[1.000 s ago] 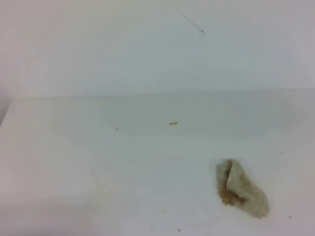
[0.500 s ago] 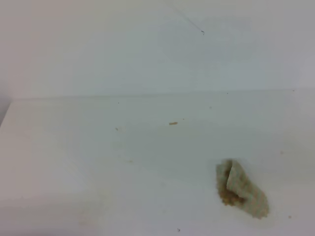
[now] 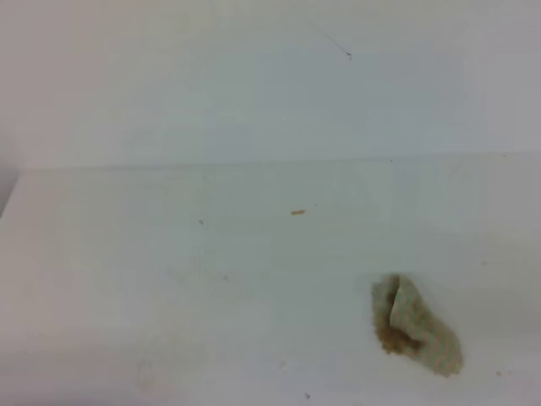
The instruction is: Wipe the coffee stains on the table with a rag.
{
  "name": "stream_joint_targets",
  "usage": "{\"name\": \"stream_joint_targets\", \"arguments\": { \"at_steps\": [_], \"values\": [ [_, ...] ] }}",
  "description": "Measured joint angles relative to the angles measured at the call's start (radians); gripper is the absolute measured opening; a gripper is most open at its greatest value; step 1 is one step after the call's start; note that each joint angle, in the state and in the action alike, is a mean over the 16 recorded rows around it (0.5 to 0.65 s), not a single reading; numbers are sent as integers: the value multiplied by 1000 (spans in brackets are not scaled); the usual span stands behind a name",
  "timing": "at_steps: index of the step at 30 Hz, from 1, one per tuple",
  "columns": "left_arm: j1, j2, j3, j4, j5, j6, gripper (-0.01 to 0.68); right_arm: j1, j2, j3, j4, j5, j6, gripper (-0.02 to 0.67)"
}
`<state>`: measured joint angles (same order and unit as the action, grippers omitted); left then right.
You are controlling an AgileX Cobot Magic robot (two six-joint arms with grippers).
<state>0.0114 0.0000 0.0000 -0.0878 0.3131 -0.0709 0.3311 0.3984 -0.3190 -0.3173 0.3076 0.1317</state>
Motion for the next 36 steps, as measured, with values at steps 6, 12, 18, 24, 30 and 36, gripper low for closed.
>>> {"name": "stream_joint_targets", "arguments": {
  "at_steps": [6,12,18,24,30,36],
  "values": [
    [0,0,0,0,0,0,-2,-101,-179,89,-30,39,70,3],
    [0,0,0,0,0,0,-2,-244,-342,215,-39,10,148,3],
    [0,0,0,0,0,0,-2,-348,-406,304,-19,-10,177,3],
    [0,0,0,0,0,0,-2,-371,-410,323,-12,-2,143,3],
    [0,0,0,0,0,0,-2,-367,-410,325,-4,18,70,3],
    [0,0,0,0,0,0,-2,-363,-410,325,13,19,0,3]
  ]
}}
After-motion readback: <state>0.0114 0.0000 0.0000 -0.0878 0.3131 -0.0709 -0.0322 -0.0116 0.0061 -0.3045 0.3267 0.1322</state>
